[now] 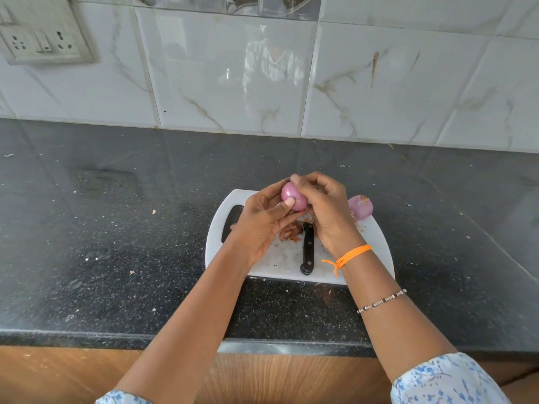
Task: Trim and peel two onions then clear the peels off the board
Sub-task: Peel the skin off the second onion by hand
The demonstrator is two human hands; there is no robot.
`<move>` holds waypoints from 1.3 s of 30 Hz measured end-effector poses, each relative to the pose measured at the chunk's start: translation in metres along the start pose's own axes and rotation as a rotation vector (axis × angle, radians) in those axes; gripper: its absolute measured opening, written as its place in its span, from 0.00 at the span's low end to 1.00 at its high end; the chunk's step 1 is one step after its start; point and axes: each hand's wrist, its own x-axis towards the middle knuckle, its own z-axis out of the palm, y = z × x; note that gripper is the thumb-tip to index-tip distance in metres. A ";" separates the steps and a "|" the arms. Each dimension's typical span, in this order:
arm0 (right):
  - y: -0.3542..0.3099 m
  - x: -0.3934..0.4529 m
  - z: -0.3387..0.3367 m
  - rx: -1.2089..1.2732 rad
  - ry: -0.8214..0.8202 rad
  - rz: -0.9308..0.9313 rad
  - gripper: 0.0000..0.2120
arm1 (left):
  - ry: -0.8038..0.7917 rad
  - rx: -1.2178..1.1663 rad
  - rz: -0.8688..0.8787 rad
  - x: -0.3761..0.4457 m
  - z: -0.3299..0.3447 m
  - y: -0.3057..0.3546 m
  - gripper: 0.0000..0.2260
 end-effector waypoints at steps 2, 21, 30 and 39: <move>0.002 0.003 -0.002 -0.014 0.048 0.002 0.14 | -0.013 0.036 0.000 -0.001 0.002 0.000 0.14; 0.006 0.002 0.002 -0.075 0.091 -0.055 0.14 | 0.025 0.037 0.010 -0.002 0.003 -0.001 0.13; -0.001 0.003 -0.004 0.060 -0.004 -0.013 0.08 | -0.066 -0.060 0.083 -0.003 0.003 0.004 0.22; 0.000 -0.005 0.003 -0.009 -0.035 -0.034 0.02 | -0.002 0.015 0.114 -0.001 0.001 0.001 0.21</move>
